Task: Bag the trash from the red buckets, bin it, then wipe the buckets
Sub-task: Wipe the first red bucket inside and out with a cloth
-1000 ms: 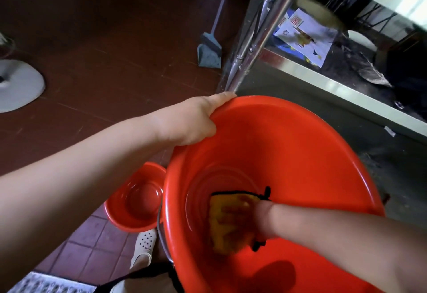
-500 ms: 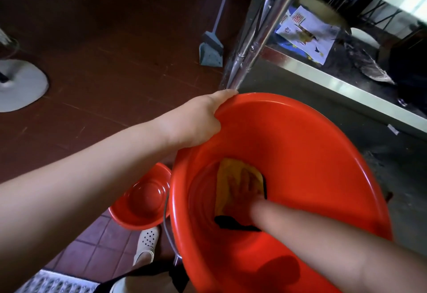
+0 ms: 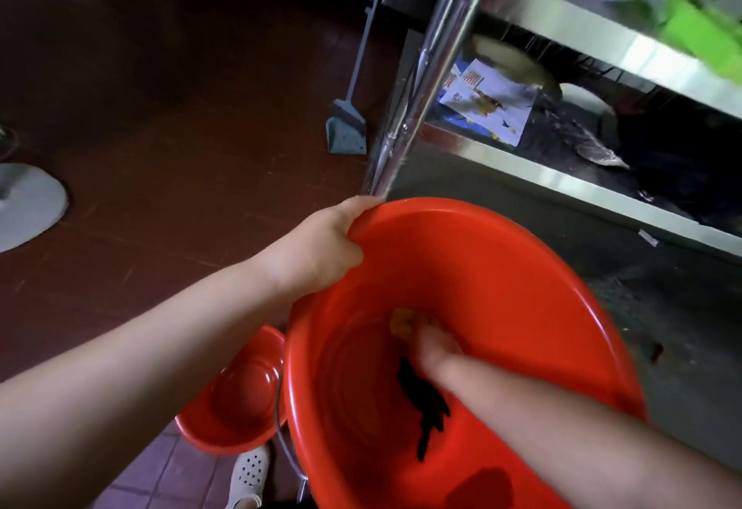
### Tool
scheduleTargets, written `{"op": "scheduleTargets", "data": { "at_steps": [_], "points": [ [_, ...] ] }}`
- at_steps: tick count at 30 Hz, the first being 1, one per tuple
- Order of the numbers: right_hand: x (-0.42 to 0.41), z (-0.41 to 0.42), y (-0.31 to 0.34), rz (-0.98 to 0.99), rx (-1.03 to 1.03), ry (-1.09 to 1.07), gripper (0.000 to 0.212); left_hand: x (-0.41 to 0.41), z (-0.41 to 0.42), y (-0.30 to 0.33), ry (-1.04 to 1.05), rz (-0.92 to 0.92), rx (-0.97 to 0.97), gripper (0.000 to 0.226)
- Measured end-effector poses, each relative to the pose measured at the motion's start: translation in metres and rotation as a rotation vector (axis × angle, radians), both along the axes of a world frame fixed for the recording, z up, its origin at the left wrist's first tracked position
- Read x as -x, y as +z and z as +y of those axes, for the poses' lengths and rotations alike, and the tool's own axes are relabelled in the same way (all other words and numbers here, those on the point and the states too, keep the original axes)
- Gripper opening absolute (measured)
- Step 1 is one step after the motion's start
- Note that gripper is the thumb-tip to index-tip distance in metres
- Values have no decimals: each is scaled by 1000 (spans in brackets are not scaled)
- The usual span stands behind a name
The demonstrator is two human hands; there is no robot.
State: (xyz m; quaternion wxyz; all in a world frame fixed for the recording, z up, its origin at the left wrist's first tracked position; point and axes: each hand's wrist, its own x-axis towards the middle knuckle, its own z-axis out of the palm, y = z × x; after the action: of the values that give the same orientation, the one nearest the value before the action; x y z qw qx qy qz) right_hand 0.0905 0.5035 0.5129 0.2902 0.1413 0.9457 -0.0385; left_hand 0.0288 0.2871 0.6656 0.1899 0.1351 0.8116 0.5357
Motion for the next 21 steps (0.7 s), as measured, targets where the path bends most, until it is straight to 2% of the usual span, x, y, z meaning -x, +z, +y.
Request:
{"op": "scheduleTargets", "data": {
  "at_steps": [3,7,9,12,14,16,19,21],
  "points": [
    [16,-6,46,80,118,-86,48,0,3,4,15,-30,-14,66],
    [4,-10,119,335,194,-32,46,0,5,11,43,-83,-47,53],
    [-11,-7,149,529,217,11,44,-1,4,14,54,-112,-72,47],
    [-21,-6,182,920,272,77,46,0,3,16,84,-87,-40,43],
    [-14,-6,194,1092,191,137,50,2,4,16,90,-78,-27,42],
    [0,-8,197,1078,37,239,56,3,5,15,78,-74,-7,41],
    [24,-16,187,801,-139,508,71,5,6,14,94,-10,57,38],
    [41,-20,176,721,-171,631,78,6,5,15,112,39,108,36]
  ]
}}
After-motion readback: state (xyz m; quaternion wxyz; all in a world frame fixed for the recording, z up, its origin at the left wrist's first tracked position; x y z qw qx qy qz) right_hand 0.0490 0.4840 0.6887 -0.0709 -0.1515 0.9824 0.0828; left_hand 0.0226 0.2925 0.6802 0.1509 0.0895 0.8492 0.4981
